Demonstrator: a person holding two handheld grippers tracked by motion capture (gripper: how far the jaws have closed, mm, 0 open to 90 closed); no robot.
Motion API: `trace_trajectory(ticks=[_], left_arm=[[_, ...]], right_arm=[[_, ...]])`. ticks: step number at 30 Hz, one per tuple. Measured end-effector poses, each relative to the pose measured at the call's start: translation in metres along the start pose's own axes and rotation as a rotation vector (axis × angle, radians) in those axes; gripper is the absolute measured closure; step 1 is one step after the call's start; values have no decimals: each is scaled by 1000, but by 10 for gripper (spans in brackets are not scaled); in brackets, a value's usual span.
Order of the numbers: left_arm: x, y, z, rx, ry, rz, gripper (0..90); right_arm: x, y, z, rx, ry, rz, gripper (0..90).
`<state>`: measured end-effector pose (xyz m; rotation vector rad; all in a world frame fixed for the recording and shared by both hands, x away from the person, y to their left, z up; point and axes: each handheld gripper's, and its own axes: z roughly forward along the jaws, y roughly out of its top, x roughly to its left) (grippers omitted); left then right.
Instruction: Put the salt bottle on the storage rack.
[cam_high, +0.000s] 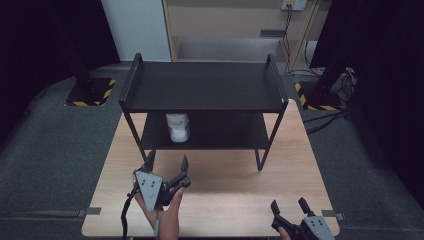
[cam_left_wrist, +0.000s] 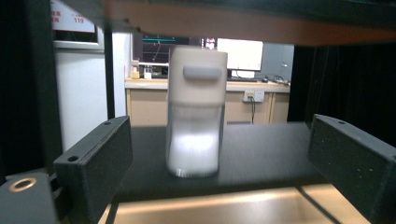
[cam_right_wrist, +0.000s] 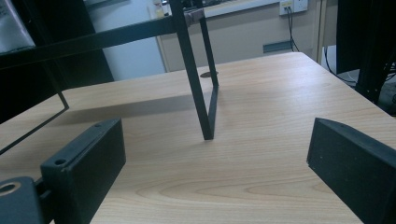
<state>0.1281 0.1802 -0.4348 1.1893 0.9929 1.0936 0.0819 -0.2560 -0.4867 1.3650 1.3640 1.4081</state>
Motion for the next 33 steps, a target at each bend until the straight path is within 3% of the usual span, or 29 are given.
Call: trace_trajectory(ticks=[7, 20, 33], left_arm=[[10, -20, -35, 44, -28, -11, 61], [32, -32, -62, 76, -3, -25, 61], [71, -42, -83, 109, 46, 44, 60]], right_arm=[[4, -3, 0, 7, 3, -3, 44], [9, -6, -4, 9, 1, -14, 44], [6, -9, -8, 9, -10, -30, 44]])
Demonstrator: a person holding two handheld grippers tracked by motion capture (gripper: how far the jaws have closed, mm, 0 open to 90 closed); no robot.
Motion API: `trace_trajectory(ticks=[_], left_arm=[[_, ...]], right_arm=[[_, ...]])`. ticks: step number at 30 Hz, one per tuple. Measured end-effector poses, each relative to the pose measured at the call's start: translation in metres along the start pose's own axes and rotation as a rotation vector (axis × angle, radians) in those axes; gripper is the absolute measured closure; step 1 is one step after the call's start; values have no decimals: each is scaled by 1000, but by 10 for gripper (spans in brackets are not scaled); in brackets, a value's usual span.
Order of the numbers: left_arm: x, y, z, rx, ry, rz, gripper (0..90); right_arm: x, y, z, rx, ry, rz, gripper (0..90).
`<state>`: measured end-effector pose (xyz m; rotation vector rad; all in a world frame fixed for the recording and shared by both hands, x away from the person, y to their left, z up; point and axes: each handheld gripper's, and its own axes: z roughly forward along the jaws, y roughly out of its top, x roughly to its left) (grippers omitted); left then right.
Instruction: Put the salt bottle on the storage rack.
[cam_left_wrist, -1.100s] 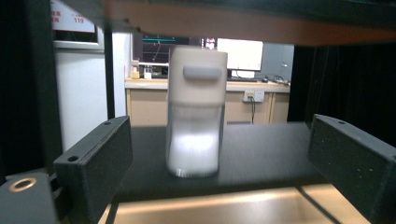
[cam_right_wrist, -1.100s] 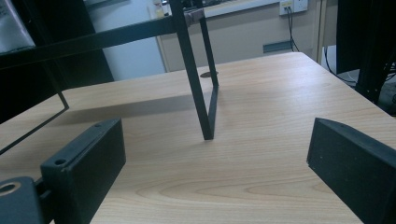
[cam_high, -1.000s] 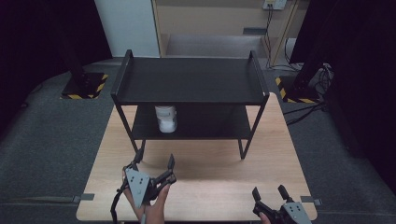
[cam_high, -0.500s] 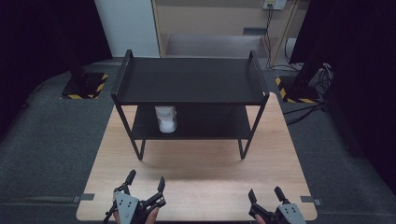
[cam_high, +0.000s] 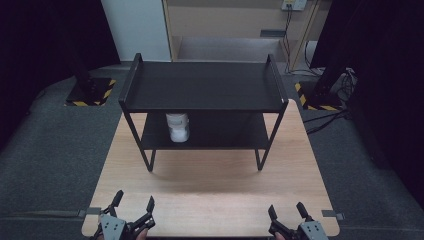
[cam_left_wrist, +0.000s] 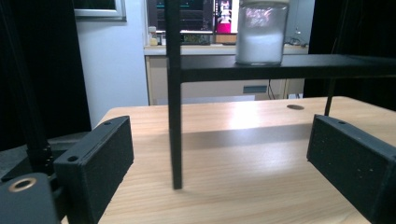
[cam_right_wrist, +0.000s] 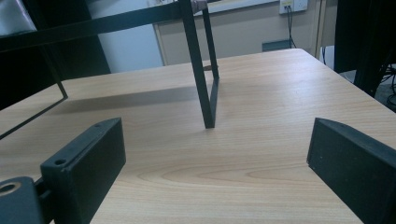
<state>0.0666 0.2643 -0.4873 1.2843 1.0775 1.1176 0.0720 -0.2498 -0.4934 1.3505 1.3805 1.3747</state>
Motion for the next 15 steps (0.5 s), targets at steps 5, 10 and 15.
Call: trace_trajectory(ticks=[5, 10, 15], left_arm=[[9, -1, -2, 3, 18, 16, 59], [20, -3, -4, 1, 51, 19, 59], [32, -5, -3, 6, 76, 25, 58]], right_arm=[[-1, -2, -1, -3, -9, 0, 44], [-2, -1, -1, -6, -12, -7, 43], [-8, 1, -1, -18, -11, -20, 42]])
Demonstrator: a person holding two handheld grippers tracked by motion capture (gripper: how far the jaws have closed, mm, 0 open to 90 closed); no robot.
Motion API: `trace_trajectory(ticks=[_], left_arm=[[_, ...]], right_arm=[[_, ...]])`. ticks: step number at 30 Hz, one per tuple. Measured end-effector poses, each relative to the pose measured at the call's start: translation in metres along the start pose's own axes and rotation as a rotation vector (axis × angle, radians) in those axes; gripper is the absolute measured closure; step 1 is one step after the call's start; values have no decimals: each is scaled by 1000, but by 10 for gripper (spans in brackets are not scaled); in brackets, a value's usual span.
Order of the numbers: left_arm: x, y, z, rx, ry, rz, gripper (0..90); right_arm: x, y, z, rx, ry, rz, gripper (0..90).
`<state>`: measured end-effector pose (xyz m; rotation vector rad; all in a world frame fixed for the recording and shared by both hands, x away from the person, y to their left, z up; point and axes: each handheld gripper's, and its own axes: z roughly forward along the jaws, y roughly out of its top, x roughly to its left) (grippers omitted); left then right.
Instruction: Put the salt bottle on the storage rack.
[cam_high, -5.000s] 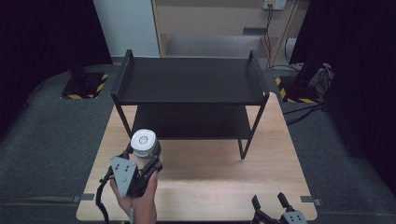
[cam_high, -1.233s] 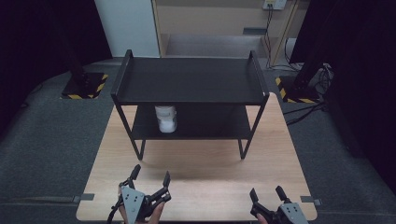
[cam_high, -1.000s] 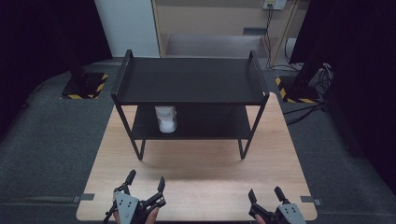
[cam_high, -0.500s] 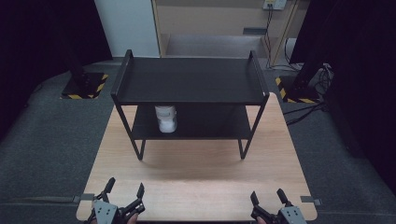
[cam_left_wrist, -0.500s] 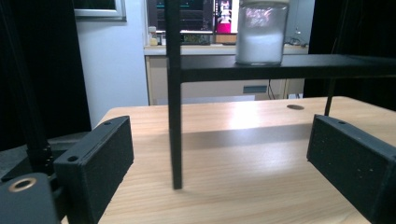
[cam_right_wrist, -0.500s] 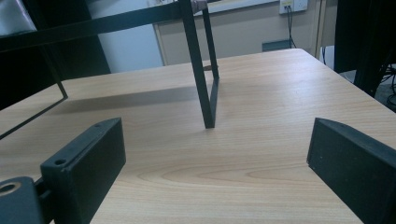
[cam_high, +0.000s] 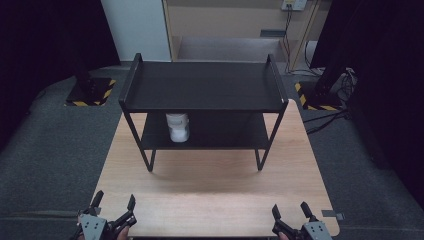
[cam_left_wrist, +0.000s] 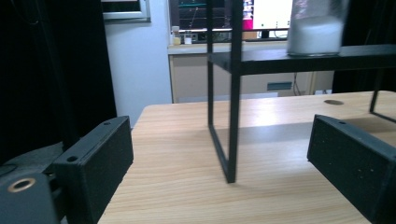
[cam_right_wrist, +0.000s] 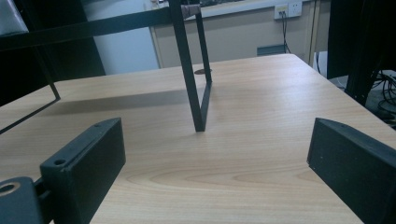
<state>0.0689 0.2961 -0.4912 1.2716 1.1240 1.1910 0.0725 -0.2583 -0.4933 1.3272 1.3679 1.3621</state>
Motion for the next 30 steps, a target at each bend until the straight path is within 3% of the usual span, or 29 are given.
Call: trace_trajectory(ticks=[7, 16, 21, 30], left_arm=[[9, -1, 6, 21, 28, 22, 58], [9, -2, 8, 10, 71, -5, 59], [11, -1, 8, 27, 71, -30, 59], [9, 2, 9, 38, 46, -19, 59]], right_arm=[[-8, 1, 0, -17, -12, 6, 42], [-9, -7, 3, -22, -32, 17, 43], [-9, -9, 4, -21, -44, 20, 44], [-10, -11, 8, -17, -55, 31, 45]])
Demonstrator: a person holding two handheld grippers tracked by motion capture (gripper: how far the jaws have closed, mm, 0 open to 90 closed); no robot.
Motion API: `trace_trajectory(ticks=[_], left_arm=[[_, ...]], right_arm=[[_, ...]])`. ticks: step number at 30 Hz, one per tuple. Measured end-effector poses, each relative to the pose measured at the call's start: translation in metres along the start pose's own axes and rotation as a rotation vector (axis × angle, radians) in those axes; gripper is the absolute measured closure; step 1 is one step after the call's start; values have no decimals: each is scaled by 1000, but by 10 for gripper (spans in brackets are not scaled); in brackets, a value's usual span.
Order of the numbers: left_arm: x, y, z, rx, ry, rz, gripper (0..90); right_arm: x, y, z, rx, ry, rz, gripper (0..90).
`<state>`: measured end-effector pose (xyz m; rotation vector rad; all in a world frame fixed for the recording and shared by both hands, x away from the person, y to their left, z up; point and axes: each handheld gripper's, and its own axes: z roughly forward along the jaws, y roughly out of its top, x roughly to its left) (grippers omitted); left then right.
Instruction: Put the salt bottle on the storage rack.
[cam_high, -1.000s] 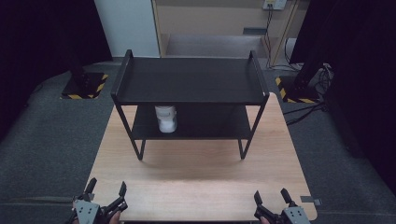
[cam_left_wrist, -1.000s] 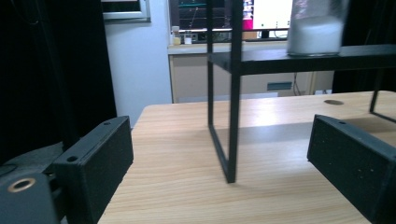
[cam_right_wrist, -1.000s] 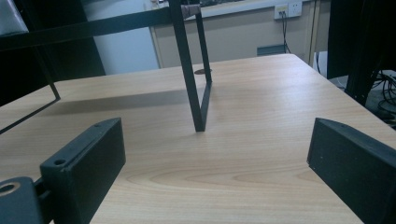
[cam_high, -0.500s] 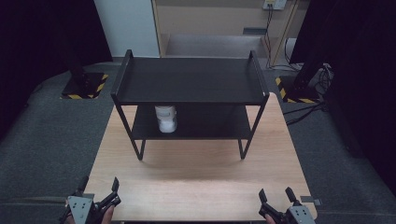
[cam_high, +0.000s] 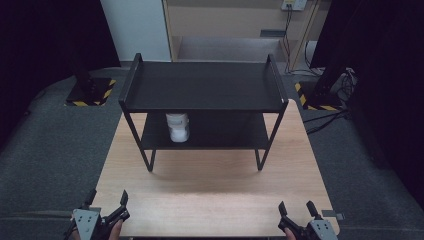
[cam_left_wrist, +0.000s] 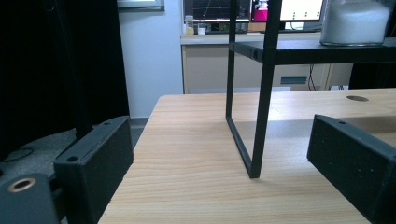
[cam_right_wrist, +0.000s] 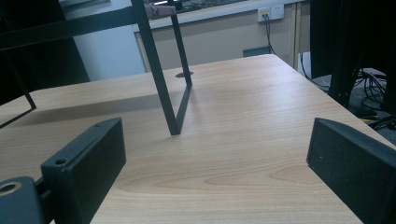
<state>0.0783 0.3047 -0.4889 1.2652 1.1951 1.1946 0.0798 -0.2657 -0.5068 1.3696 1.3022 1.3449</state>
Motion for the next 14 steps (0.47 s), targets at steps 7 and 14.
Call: trace_trajectory(ticks=[7, 14], left_arm=[[-1, 0, 1, 2, 3, -2, 59], [-1, 2, -7, 2, -7, -1, 59]], right_arm=[[-1, 2, 2, -5, -4, 3, 45], [1, 6, -5, -31, 12, 13, 41]])
